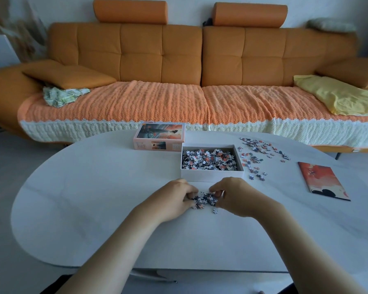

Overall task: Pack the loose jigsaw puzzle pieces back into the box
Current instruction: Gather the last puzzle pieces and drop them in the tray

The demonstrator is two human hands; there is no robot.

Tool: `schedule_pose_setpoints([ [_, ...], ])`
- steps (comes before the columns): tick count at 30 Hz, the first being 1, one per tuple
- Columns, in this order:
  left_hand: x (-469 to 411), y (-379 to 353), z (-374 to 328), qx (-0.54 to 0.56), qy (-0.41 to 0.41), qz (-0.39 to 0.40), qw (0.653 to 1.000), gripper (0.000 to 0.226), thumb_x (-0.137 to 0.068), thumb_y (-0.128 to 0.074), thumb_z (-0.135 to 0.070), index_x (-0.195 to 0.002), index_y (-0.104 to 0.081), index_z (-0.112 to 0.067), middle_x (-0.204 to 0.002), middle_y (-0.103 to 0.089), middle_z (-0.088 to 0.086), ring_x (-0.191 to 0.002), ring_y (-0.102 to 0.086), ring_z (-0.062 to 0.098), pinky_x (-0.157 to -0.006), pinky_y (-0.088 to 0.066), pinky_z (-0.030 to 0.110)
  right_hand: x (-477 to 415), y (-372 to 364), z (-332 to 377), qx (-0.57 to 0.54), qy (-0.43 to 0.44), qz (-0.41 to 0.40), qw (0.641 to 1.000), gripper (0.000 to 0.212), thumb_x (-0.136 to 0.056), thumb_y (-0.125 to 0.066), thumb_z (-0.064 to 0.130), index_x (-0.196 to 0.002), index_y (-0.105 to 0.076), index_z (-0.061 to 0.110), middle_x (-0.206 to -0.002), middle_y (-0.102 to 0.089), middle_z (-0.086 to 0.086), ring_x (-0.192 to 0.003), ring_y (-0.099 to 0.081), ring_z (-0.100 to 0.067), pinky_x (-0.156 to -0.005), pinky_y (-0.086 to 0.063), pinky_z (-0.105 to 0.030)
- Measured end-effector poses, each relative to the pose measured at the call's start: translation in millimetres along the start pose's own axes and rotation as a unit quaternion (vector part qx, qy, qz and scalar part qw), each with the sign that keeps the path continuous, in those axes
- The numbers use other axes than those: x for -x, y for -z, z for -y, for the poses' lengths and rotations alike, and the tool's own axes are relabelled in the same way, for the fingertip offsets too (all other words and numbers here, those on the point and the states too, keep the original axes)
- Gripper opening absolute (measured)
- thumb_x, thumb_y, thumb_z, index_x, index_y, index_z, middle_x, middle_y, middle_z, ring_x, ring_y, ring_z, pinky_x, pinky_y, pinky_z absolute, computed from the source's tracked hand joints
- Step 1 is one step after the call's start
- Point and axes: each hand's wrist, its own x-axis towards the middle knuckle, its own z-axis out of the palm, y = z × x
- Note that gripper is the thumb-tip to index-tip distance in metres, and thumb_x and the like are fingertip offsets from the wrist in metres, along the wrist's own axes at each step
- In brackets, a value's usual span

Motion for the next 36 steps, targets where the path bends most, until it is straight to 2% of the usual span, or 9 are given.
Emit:
schedule_pose_setpoints([
  [3,-1.3,1.3,2.2,-0.012,0.011,0.015,1.000,0.048,-0.092,-0.057,-0.036,-0.138,-0.050,-0.024,-0.119,-0.046,-0.009,-0.103,-0.046,0.008,-0.094,-0.042,0.026,2.2,5.2,0.2,0.006,-0.009,0.024,1.000,0.036,-0.079,-0.065,0.026,-0.113,-0.063,0.012,-0.106,-0.060,-0.002,-0.090,-0.060,-0.021,-0.082,-0.054,-0.036],
  [6,-2.7,-0.9,-0.2,-0.068,-0.011,0.034,0.997,0.053,-0.088,-0.061,-0.042,-0.137,-0.047,-0.025,-0.124,-0.039,-0.006,-0.122,-0.034,0.011,-0.099,-0.041,0.034,3.8,5.1,7.1,0.011,-0.017,0.045,0.999,0.058,-0.074,-0.077,0.045,-0.125,-0.059,0.025,-0.113,-0.051,0.004,-0.093,-0.054,-0.014,-0.084,-0.048,-0.028],
  [9,-6.7,-2.7,-3.3,-0.048,-0.032,0.034,0.998,0.043,-0.089,-0.063,-0.040,-0.129,-0.055,-0.029,-0.115,-0.040,-0.005,-0.119,-0.035,0.012,-0.095,-0.039,0.031,-1.8,-0.4,13.2,-0.003,-0.013,0.015,1.000,0.043,-0.074,-0.079,0.041,-0.112,-0.068,0.026,-0.101,-0.056,0.004,-0.085,-0.056,-0.014,-0.076,-0.049,-0.026],
  [14,-10.8,-3.6,-7.0,0.014,-0.016,-0.008,1.000,0.032,-0.087,-0.069,-0.030,-0.118,-0.067,-0.030,-0.099,-0.045,-0.009,-0.091,-0.047,0.008,-0.075,-0.036,0.022,-6.5,-5.8,16.7,-0.091,-0.026,-0.014,0.995,0.016,-0.070,-0.079,0.027,-0.086,-0.076,0.024,-0.082,-0.067,-0.008,-0.062,-0.049,-0.015,-0.053,-0.044,-0.027],
  [19,-12.4,-1.7,-9.8,0.028,-0.003,-0.041,0.999,0.025,-0.080,-0.076,-0.025,-0.104,-0.072,-0.020,-0.098,-0.054,-0.002,-0.091,-0.055,0.013,-0.080,-0.045,0.027,-6.7,-6.5,22.6,-0.113,-0.038,-0.031,0.992,0.018,-0.069,-0.079,0.021,-0.087,-0.077,0.025,-0.082,-0.067,-0.002,-0.068,-0.058,-0.018,-0.053,-0.048,-0.027],
  [23,-14.4,-3.4,-10.0,0.066,0.016,-0.067,0.995,0.019,-0.074,-0.081,-0.022,-0.088,-0.069,-0.022,-0.091,-0.054,-0.005,-0.081,-0.054,0.011,-0.070,-0.043,0.022,-9.2,-7.7,23.1,-0.122,-0.036,-0.039,0.991,0.020,-0.071,-0.076,0.014,-0.089,-0.076,0.022,-0.085,-0.070,0.002,-0.072,-0.064,-0.016,-0.049,-0.044,-0.018],
  [29,-17.6,-4.1,-9.9,0.121,0.045,-0.075,0.989,0.018,-0.072,-0.082,-0.016,-0.084,-0.069,-0.023,-0.080,-0.064,-0.010,-0.073,-0.059,0.006,-0.062,-0.041,0.010,-13.4,-3.7,25.1,-0.149,-0.053,-0.049,0.986,0.008,-0.077,-0.072,0.015,-0.077,-0.075,0.023,-0.067,-0.071,0.001,-0.048,-0.056,-0.001,-0.043,-0.040,-0.012],
  [33,-23.7,4.7,-10.6,0.185,0.059,-0.099,0.976,0.023,-0.071,-0.079,-0.006,-0.079,-0.069,-0.025,-0.076,-0.067,-0.009,-0.068,-0.060,0.003,-0.059,-0.042,0.010,-13.7,8.8,26.3,-0.208,-0.050,-0.071,0.974,0.009,-0.078,-0.072,0.010,-0.076,-0.075,0.017,-0.063,-0.070,0.002,-0.060,-0.071,-0.015,-0.042,-0.040,-0.014],
  [36,-33.3,16.0,-14.2,0.188,0.055,-0.135,0.971,0.019,-0.075,-0.078,-0.007,-0.078,-0.070,-0.025,-0.077,-0.068,-0.009,-0.070,-0.061,0.004,-0.061,-0.044,0.013,-16.1,20.7,26.5,-0.258,-0.050,-0.104,0.959,0.011,-0.082,-0.070,0.007,-0.079,-0.074,0.016,-0.062,-0.069,0.001,-0.058,-0.071,-0.015,-0.037,-0.034,-0.012],
])
